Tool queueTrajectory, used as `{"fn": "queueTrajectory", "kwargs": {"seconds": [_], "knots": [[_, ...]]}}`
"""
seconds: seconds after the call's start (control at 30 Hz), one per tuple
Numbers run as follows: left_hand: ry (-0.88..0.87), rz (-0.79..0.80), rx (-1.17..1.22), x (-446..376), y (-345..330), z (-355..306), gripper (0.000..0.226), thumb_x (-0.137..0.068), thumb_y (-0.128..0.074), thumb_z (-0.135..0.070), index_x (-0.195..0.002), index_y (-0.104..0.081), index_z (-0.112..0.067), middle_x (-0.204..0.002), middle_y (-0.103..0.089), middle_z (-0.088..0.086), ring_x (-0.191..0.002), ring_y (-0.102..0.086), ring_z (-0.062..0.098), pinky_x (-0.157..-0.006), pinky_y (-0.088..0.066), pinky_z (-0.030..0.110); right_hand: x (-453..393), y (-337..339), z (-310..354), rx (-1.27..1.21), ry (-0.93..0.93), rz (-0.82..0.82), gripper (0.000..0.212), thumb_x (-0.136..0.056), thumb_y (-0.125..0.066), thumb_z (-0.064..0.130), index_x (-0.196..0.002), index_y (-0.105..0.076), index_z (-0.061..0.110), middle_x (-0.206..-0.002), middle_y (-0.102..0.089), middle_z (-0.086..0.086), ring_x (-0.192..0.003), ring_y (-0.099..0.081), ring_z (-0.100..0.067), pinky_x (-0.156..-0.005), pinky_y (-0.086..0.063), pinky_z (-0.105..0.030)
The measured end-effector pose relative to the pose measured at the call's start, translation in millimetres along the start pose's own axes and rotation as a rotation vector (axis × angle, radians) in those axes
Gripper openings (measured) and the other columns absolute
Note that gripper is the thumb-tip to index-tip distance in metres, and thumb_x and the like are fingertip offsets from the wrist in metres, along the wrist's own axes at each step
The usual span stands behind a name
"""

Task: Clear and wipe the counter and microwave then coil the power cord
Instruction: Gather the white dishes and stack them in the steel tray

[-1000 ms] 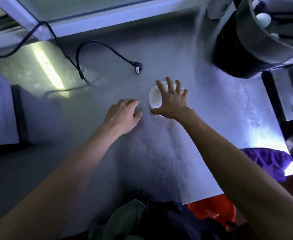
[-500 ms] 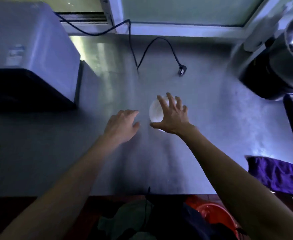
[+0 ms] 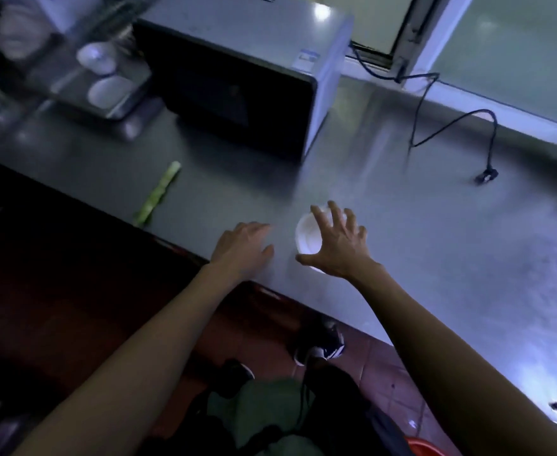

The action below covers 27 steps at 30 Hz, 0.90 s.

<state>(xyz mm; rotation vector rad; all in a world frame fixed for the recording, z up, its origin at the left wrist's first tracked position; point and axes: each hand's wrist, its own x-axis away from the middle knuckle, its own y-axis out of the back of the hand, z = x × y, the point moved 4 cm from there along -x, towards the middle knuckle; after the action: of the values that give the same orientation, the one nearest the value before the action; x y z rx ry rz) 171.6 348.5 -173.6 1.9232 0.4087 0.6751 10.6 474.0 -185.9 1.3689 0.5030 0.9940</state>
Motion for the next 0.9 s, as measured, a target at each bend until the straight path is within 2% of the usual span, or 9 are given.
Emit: {"fn": "queueTrajectory", "kwargs": {"seconds": [0.23,0.37,0.47,0.67,0.9], "knots": [[0.171,-0.112,0.029,80,21,103,0.054,-0.1,-0.045,-0.042,-0.15,-0.04,-0.023,-0.15,-0.045,0.002,-0.133,-0.043,0.025,-0.107,-0.039,0.043,5,-13,117,0.077,0.186,0.016,0.116,-0.066,-0.067,0.079,-0.155,-0.008,0.035,-0.165,-0.004,-0.004,-0.148,-0.01,-0.042,-0.109,-0.028,-0.064],[0.26,-0.162,0.049,110,25,139,0.052,-0.099,-0.046,-0.044,-0.147,-0.042,-0.023,-0.149,-0.047,0.002,-0.135,-0.042,0.025,-0.106,-0.039,0.044,4,-19,161,0.102,0.275,0.029,0.117,-0.065,-0.067,0.079,-0.155,-0.007,0.035,-0.165,-0.004,-0.004,-0.147,-0.012,-0.042,-0.108,-0.029,-0.064],[0.297,-0.179,0.072,121,23,157,0.051,-0.099,-0.047,-0.043,-0.145,-0.044,-0.022,-0.146,-0.049,0.002,-0.13,-0.046,0.025,-0.102,-0.042,0.045,1,-27,185,0.124,0.317,0.047,0.116,-0.065,-0.068,0.077,-0.155,-0.007,0.035,-0.165,-0.003,-0.004,-0.148,-0.011,-0.042,-0.109,-0.028,-0.064],[0.356,-0.192,0.111,113,23,188,0.049,-0.099,-0.047,-0.041,-0.145,-0.045,-0.023,-0.145,-0.05,0.0,-0.128,-0.048,0.023,-0.102,-0.043,0.043,-27,-37,208,0.152,0.373,0.078,0.116,-0.067,-0.067,0.078,-0.156,-0.006,0.035,-0.165,-0.002,-0.004,-0.148,-0.01,-0.041,-0.109,-0.029,-0.066],[0.363,-0.195,0.094,51,32,225,0.042,-0.097,-0.049,-0.037,-0.136,-0.055,-0.021,-0.132,-0.059,0.001,-0.12,-0.053,0.024,-0.098,-0.046,0.042,-87,-48,216,0.111,0.344,0.093,0.115,-0.066,-0.067,0.078,-0.156,-0.01,0.035,-0.164,-0.006,-0.005,-0.147,-0.013,-0.041,-0.107,-0.031,-0.065]]}}
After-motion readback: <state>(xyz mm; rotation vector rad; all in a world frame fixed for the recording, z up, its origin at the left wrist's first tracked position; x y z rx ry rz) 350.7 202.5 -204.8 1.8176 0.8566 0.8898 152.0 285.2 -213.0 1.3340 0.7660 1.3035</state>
